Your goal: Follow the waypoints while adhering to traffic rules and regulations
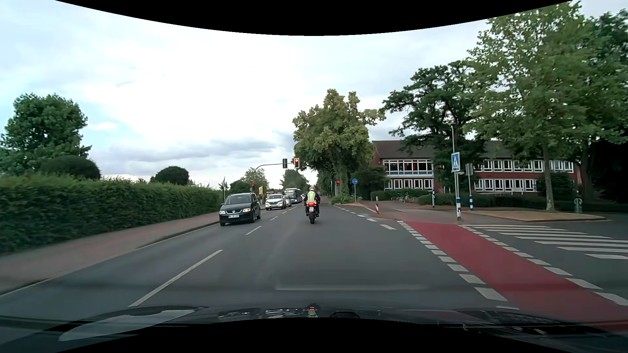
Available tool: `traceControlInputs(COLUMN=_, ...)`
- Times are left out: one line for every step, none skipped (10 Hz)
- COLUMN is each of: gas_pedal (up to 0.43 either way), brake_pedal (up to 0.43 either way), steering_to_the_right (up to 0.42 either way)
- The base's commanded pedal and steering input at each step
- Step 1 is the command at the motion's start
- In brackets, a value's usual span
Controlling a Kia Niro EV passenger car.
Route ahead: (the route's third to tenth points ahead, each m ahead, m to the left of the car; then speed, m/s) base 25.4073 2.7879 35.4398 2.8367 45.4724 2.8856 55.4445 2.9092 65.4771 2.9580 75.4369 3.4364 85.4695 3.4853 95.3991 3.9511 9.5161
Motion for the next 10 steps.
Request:
traceControlInputs(gas_pedal=0.0, brake_pedal=0.195, steering_to_the_right=0.004)
traceControlInputs(gas_pedal=0.0, brake_pedal=0.189, steering_to_the_right=0.004)
traceControlInputs(gas_pedal=0.0, brake_pedal=0.183, steering_to_the_right=0.004)
traceControlInputs(gas_pedal=0.0, brake_pedal=0.177, steering_to_the_right=0.004)
traceControlInputs(gas_pedal=0.0, brake_pedal=0.177, steering_to_the_right=0.004)
traceControlInputs(gas_pedal=0.0, brake_pedal=0.177, steering_to_the_right=0.004)
traceControlInputs(gas_pedal=0.0, brake_pedal=0.189, steering_to_the_right=0.005)
traceControlInputs(gas_pedal=0.0, brake_pedal=0.201, steering_to_the_right=0.005)
traceControlInputs(gas_pedal=0.0, brake_pedal=0.213, steering_to_the_right=0.005)
traceControlInputs(gas_pedal=0.0, brake_pedal=0.22, steering_to_the_right=0.005)
